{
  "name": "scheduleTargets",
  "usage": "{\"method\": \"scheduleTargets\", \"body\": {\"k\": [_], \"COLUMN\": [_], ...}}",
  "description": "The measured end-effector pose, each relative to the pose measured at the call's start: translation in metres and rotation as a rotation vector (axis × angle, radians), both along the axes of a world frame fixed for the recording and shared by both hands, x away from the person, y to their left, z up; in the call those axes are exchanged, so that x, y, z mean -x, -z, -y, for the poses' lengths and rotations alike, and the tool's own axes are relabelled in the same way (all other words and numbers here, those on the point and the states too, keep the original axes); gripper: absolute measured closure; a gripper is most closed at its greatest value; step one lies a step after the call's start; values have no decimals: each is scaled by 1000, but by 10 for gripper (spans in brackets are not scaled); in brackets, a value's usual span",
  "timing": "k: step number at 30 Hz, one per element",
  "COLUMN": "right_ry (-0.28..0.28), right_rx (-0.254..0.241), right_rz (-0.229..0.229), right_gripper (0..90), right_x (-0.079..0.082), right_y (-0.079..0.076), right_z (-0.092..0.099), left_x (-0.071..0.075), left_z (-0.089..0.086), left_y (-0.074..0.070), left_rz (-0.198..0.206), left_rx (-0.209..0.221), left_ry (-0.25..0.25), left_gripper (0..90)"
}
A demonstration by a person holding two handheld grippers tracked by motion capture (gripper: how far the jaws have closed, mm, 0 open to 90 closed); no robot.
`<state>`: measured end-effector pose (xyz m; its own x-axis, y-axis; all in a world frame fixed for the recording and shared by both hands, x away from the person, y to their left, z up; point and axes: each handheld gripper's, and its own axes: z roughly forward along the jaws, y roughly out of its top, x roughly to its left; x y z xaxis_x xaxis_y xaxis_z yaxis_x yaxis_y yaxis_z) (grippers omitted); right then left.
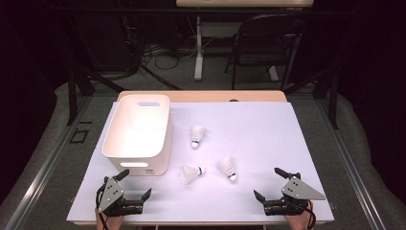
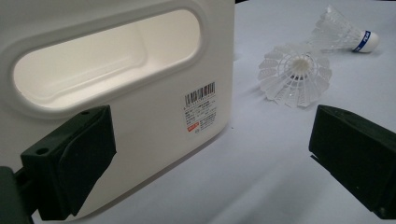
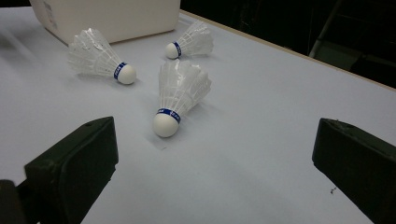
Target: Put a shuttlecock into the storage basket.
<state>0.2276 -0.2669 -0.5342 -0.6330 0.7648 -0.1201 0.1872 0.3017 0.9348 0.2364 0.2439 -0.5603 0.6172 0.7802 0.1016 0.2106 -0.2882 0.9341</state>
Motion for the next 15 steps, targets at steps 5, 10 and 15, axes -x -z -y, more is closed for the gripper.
{"method": "scheduleTargets", "body": {"k": [5, 10, 15], "right_ry": [15, 25, 25], "right_rx": [7, 15, 19], "right_rz": [-18, -37, -68], "right_gripper": [0, 0, 0], "right_x": [-1, -2, -5], "right_y": [-1, -3, -4], "right_z": [-1, -6, -13], "left_x": [0, 0, 0], "left_z": [1, 1, 1], "left_y": [0, 0, 0], "left_rz": [0, 2, -2], "left_rx": [2, 1, -2], "left_ry": [1, 3, 3], "left_gripper": [5, 5, 6]}}
